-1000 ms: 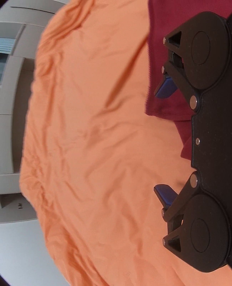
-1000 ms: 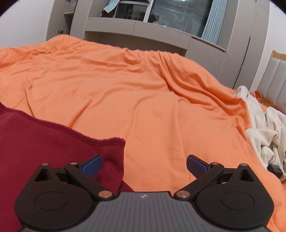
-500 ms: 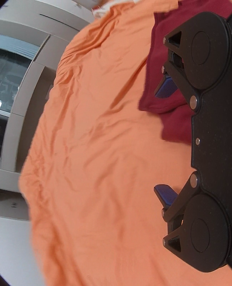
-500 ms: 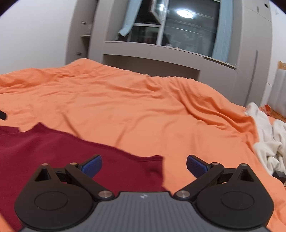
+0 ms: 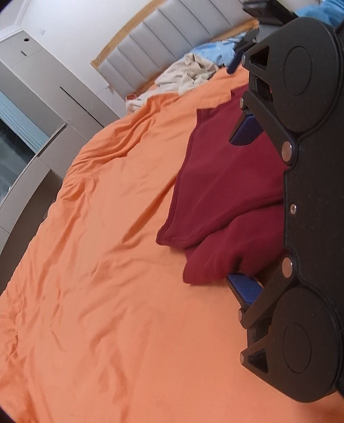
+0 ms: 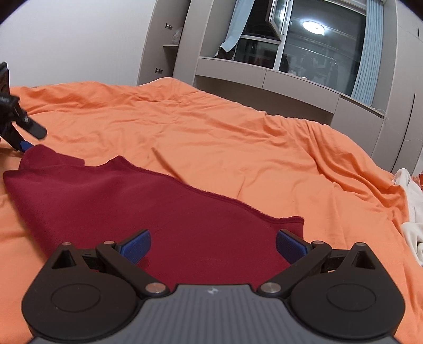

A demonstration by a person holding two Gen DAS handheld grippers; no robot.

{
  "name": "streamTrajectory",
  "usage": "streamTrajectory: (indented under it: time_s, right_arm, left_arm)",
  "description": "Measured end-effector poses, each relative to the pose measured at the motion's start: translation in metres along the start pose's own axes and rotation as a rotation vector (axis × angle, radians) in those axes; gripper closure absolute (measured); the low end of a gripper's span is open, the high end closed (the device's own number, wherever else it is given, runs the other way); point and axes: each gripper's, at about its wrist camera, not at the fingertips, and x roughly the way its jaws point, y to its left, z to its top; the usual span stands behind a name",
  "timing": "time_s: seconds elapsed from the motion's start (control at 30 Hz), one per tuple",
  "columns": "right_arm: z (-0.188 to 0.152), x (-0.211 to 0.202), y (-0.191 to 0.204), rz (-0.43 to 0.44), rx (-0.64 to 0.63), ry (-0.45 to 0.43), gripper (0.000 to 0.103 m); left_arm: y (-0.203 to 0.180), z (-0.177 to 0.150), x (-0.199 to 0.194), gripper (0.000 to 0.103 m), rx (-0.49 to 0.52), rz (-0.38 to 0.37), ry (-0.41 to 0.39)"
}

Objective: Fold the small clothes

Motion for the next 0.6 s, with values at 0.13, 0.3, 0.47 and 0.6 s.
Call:
streamTrajectory:
  time_s: [0.13, 0.3, 0.47, 0.6]
  right_arm:
    - [-0.002, -0.002, 0.002, 0.003, 0.008, 0.005, 0.000]
    - [-0.004, -0.005, 0.003, 0.010, 0.024, 0.003, 0.000]
    - [-0.006, -0.005, 0.006, 0.007, 0.022, 0.009, 0.000]
    - [-0.008, -0.005, 0.008, 0.005, 0.019, 0.008, 0.000]
  left_arm:
    - [0.000, -0.006, -0.013, 0.001, -0.060, -0.073, -0.003]
    - [-0.012, -0.017, -0.028, 0.001, -0.049, -0.114, -0.009]
    - [-0.027, -0.021, -0.035, 0.001, -0.010, -0.125, -0.029]
    - [-0.034, -0.021, -0.036, 0.001, 0.003, -0.120, -0.037]
